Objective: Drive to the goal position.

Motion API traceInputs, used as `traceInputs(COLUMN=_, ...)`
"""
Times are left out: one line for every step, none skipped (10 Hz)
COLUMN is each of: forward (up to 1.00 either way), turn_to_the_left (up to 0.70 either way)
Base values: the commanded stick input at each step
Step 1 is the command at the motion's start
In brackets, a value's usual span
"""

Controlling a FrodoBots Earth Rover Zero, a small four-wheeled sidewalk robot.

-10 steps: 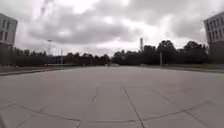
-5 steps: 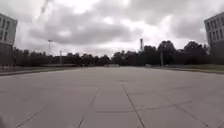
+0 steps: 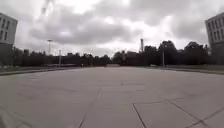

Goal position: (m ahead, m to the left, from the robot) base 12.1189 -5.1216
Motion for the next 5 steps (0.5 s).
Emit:
traceInputs(forward=1.00, turn_to_the_left=0.00)
traceInputs(forward=1.00, turn_to_the_left=0.00)
traceInputs(forward=1.00, turn_to_the_left=0.00)
traceInputs(forward=1.00, turn_to_the_left=0.00)
traceInputs(forward=1.00, turn_to_the_left=0.00)
